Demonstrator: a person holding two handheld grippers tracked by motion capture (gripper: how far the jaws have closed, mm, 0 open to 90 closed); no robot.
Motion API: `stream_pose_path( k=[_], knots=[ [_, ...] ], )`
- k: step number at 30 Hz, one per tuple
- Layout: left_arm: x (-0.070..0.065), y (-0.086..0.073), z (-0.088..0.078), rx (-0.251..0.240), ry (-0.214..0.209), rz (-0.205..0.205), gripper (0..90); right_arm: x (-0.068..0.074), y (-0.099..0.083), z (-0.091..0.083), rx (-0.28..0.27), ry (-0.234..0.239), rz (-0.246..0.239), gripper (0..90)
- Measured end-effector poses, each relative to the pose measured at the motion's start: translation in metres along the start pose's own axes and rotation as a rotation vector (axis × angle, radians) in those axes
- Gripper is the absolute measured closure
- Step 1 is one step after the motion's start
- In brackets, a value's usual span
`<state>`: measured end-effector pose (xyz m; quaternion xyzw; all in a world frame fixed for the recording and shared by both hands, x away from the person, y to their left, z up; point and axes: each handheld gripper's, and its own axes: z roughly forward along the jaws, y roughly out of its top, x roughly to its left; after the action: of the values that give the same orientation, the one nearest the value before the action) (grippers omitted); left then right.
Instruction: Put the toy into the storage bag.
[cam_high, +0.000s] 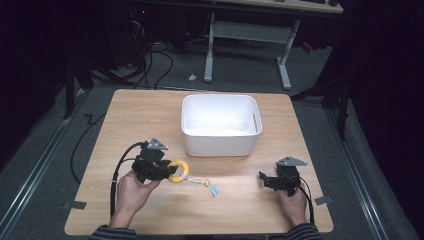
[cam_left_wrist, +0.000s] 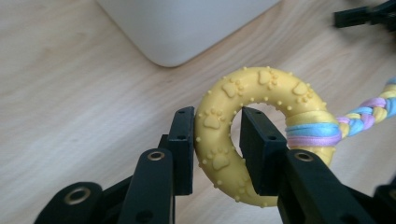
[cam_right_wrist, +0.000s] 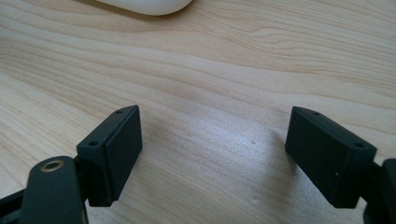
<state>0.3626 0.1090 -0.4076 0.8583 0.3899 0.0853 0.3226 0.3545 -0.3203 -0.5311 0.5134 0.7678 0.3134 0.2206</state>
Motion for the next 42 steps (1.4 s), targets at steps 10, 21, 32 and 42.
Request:
stream_pose_path(
  k=[10, 21, 32, 42],
  knots=[
    [0.002, 0.021, -0.019, -0.032, -0.037, -0.007, 66.5, 0.0, 0.0, 0.0, -0.001, 0.0, -0.002, 18.9],
    [0.0, 0.049, -0.031, -0.05, -0.076, 0.016, 66.5, 0.0, 0.0, 0.0, -0.001, 0.0, -0.002, 18.9],
    [-0.005, 0.064, -0.039, -0.059, -0.106, 0.008, 66.5, 0.0, -0.001, -0.001, -0.003, 0.007, -0.009, 19.0],
    [0.0, 0.093, -0.043, -0.055, -0.111, -0.001, 66.5, 0.0, -0.001, -0.001, -0.003, 0.003, -0.007, 19.0]
  ],
)
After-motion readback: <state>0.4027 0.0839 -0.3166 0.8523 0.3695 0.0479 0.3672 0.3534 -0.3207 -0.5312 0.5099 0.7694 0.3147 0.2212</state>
